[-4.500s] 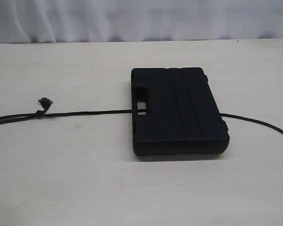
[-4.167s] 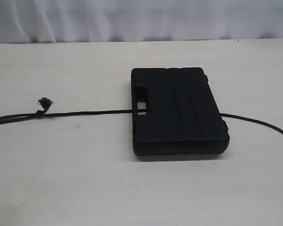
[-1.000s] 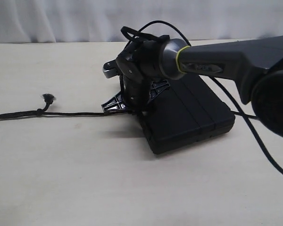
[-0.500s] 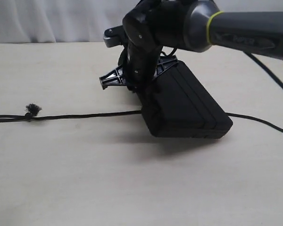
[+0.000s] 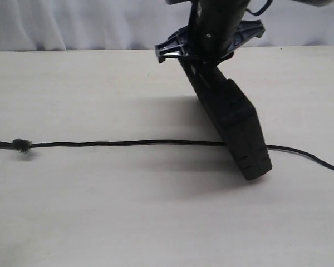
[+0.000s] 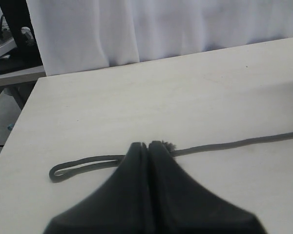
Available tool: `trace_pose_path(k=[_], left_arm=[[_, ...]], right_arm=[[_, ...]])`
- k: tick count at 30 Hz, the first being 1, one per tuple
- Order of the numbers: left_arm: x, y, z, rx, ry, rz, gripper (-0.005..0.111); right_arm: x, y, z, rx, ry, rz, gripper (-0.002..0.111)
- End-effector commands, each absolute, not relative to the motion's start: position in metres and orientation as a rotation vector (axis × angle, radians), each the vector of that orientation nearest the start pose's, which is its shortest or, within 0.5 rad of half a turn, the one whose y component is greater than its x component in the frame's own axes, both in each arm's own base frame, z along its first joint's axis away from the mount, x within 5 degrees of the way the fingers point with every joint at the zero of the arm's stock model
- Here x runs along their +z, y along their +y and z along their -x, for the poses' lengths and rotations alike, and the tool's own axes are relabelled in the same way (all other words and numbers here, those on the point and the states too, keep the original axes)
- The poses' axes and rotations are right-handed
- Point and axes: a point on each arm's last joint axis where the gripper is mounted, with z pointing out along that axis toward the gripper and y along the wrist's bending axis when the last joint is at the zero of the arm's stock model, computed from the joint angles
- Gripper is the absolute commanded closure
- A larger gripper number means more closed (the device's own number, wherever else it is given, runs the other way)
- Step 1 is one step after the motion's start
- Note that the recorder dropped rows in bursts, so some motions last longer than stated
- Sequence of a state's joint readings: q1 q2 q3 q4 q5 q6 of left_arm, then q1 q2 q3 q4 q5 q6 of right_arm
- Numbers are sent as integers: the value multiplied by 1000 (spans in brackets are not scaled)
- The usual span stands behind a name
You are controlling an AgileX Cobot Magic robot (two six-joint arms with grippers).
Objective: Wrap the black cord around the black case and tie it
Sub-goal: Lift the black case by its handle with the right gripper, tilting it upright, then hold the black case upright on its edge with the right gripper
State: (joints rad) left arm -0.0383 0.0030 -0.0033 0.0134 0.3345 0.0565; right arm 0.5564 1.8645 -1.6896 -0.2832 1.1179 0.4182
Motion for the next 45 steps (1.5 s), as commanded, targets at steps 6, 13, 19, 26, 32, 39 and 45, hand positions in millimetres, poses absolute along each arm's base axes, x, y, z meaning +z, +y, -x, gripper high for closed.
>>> trace_pose_path(k=[6,13,19,26,32,39,45], left_arm=[[184,-2,-54,15,1805,-101,107],[184,-2,-54,15,1805,-101,107],[184,-2,-54,15,1805,-101,107],[184,-2,-54,15,1805,-101,107],[184,-2,-54,15,1805,-101,107],[184,-2,-54,15,1805,-101,107],[184,-2,-54,15,1805,-101,107]], right_arm=[[305,128,-371,-253,2757,189,104],[304,90,-381,-205,2802,137,104],[301,40,-386,-181,2844,43,104],[294,2,-389,-291,2870,53,104],[289,0,-387,-290,2889,55,104],[283,0,-384,-296,2912,88,104],[290,7,-380,-168,2905,126,104]])
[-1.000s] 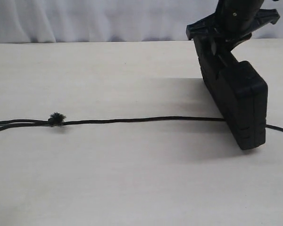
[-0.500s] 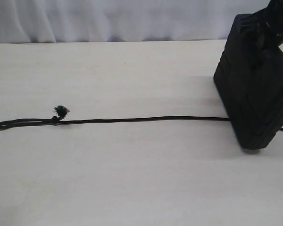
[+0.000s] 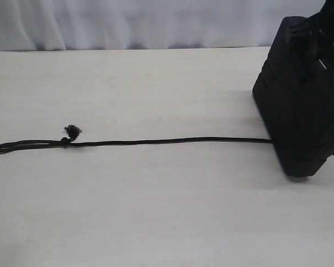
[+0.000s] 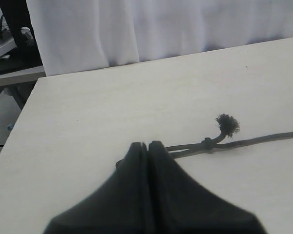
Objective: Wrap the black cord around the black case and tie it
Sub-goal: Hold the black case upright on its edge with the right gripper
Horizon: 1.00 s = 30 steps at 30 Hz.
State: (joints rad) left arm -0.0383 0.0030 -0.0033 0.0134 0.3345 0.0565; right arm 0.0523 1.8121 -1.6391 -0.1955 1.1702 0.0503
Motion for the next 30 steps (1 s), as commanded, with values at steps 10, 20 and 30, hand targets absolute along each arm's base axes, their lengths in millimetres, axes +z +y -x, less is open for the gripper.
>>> trace_pose_path(k=[10,20,30], left_arm=[[184,-2,-54,15,1805,-101,107],[184,-2,-54,15,1805,-101,107],[184,-2,-54,15,1805,-101,107]], right_arm=[[297,16,-376,-26,2890,181,104],[314,12,-369,-89,2834,178,104],[320,14,-367,-57,2808,170,104]])
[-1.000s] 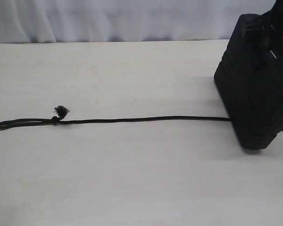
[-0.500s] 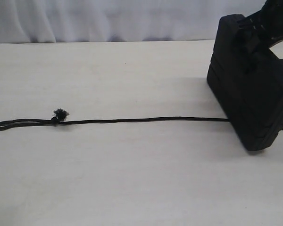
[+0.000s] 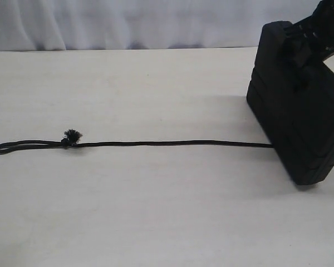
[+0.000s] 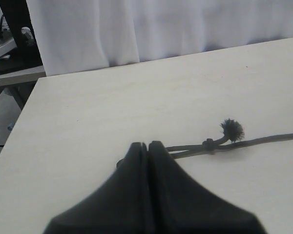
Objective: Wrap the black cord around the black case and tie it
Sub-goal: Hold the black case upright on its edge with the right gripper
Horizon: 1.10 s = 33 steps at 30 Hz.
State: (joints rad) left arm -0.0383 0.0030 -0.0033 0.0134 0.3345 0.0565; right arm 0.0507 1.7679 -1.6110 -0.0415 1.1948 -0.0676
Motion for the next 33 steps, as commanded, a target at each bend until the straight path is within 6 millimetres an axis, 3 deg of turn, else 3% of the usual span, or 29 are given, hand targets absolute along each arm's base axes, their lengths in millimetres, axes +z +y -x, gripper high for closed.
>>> trace_pose_path(k=[1,20,26,33], left_arm=[[184,-2,-54,15,1805,-101,107],[184,-2,-54,17,1803,-102,107],[184,-2,-54,17,1803,-102,107],[184,-2,-54,15,1805,-101,107]], right_arm=[[322,14,-366,-57,2792,169,104],[348,29,-361,162,2648,157,104],[334,58,-361,198,2612,231,104],[334,82,-361,243,2563,208,104]])
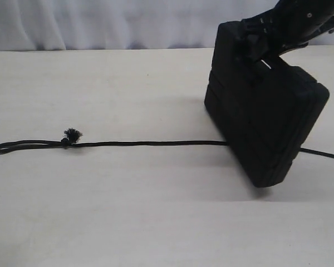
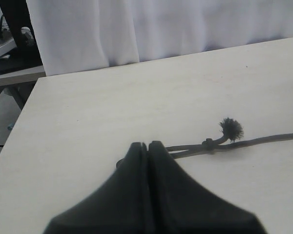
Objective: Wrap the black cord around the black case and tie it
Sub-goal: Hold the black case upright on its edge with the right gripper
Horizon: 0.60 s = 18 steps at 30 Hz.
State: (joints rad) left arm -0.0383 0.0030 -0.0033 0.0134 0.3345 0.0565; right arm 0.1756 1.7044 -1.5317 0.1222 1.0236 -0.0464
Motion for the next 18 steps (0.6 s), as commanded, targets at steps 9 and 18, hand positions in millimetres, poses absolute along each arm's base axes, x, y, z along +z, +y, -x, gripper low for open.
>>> trace_pose_path(k=[9,18], left_arm=[[184,-2,-54,15,1805,-101,107],[184,-2,-54,15,1805,-101,107]], right_arm=[[330,79,-357,189,2626,199,104],[309,79,-357,202,2607,138,104]])
